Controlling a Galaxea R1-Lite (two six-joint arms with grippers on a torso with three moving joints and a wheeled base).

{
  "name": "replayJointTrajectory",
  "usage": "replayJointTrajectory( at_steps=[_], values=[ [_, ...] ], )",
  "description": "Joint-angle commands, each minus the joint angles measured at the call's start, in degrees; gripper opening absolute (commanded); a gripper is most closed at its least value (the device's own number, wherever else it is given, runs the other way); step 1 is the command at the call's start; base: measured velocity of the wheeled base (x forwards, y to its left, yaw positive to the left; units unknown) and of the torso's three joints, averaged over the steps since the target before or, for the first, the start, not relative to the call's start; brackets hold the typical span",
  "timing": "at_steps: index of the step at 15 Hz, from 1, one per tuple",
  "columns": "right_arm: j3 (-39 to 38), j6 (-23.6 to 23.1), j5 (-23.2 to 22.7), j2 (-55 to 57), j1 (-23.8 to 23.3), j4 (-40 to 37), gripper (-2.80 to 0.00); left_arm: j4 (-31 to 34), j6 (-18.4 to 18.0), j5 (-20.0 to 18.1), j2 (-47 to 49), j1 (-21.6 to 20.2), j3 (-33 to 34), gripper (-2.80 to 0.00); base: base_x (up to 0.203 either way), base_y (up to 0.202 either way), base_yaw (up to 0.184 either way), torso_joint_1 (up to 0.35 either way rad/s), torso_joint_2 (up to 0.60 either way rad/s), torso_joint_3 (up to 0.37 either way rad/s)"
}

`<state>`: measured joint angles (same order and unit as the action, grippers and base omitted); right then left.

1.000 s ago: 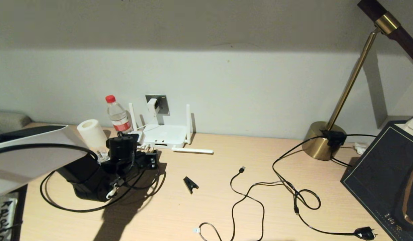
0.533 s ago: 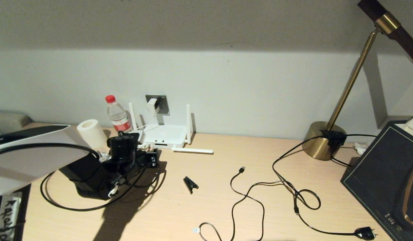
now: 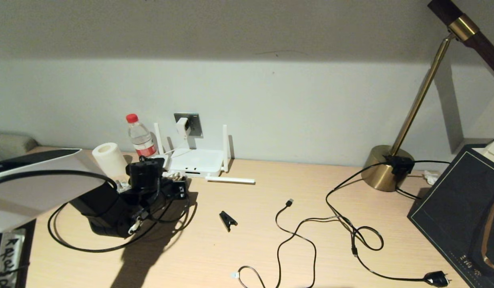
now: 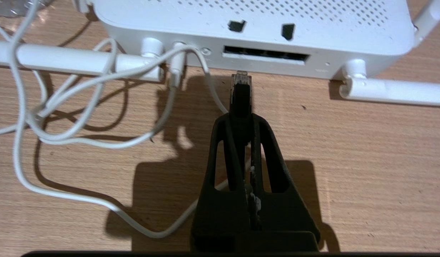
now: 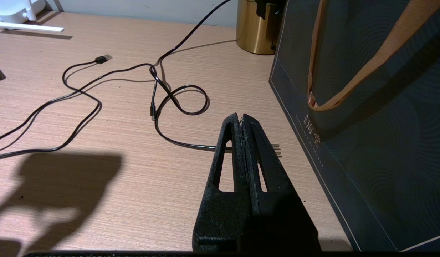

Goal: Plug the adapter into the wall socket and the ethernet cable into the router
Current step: Align cable and router interface, then plug cable into router interface

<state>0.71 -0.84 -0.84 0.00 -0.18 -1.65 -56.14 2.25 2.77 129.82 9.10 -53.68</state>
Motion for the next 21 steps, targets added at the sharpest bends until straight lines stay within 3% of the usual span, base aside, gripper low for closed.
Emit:
replayJointTrajectory(
  at_steps=[1,21],
  values=[
    [0.00,-0.04,-0.04,0.09,0.01,-0.02,-2.80,0.01,0.04,0.04,0.08,-0.40,-0.64,-2.80,0.000,0.000,0.000,0.000,0.00,0.000],
    [0.00,-0.12,-0.04,0.00,0.01,-0.02,-2.80,0.24,0.04,-0.13,2.19,-0.32,-3.14,-2.80,0.000,0.000,0.000,0.000,0.00,0.000]
  ],
)
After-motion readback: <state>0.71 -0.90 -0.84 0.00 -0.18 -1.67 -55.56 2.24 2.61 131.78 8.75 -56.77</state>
